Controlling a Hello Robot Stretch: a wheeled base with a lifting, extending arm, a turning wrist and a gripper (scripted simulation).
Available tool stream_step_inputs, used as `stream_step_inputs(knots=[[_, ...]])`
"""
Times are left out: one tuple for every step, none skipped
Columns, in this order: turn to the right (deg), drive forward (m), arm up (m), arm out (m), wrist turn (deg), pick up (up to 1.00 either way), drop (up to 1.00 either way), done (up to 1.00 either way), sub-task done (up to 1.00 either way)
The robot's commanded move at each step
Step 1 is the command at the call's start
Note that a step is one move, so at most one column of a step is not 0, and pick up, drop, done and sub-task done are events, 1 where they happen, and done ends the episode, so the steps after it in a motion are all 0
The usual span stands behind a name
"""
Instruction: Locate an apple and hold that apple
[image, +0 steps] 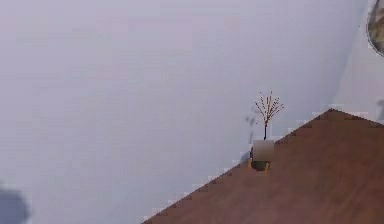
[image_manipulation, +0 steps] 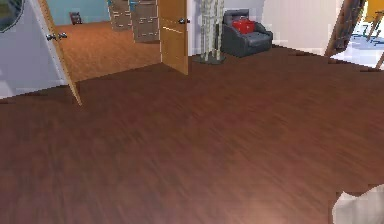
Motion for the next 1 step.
stream_step_inputs(knots=[[0.0,0.6,0.0,0.0,0.0,0.0,0.0,0.0,0.0]])
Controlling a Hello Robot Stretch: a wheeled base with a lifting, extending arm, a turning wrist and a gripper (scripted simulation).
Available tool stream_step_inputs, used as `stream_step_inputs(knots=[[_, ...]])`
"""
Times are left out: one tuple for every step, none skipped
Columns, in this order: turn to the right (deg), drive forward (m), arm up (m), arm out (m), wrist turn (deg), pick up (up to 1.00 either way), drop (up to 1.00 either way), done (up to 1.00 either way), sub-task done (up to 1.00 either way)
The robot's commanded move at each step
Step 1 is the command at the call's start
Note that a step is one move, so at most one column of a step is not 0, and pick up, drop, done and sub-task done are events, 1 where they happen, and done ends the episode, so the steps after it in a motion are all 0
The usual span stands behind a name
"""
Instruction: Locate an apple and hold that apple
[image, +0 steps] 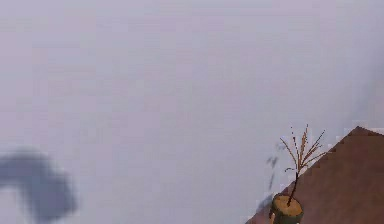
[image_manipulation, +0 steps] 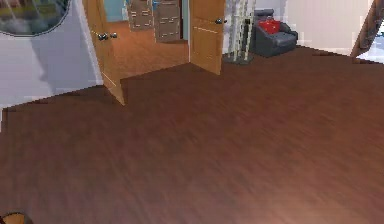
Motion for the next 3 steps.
stream_step_inputs(knots=[[45.0,0.0,0.0,0.0,0.0,0.0,0.0,0.0,0.0],[39.0,0.0,0.0,0.0,0.0,0.0,0.0,0.0,0.0],[0.0,1.0,0.0,0.0,0.0,0.0,0.0,0.0,0.0]])
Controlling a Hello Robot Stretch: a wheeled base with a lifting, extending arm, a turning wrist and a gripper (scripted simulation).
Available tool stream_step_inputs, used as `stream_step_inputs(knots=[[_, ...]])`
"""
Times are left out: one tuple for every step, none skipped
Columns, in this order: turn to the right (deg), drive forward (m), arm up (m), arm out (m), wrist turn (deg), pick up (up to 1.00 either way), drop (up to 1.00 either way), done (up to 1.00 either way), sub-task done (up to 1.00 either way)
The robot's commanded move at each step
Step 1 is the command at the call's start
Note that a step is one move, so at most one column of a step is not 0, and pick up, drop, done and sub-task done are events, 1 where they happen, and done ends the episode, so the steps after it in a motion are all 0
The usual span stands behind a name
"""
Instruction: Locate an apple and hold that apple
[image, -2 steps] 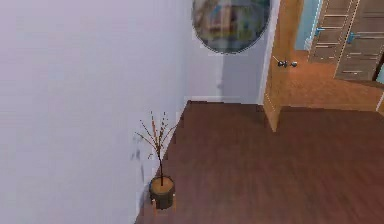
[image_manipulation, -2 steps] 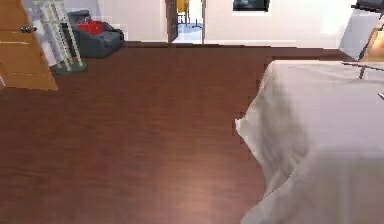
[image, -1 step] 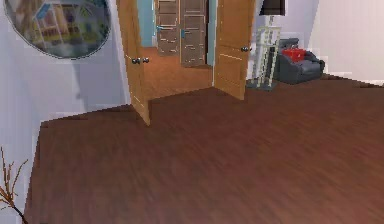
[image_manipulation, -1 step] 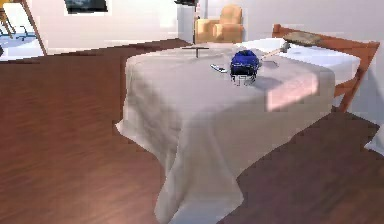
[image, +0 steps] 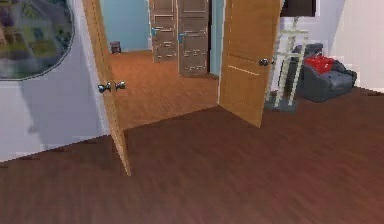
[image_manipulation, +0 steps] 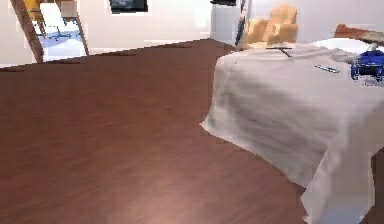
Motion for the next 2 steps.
stream_step_inputs(knots=[[0.0,1.0,0.0,0.0,0.0,0.0,0.0,0.0,0.0],[3.0,0.0,0.0,0.0,0.0,0.0,0.0,0.0,0.0]])
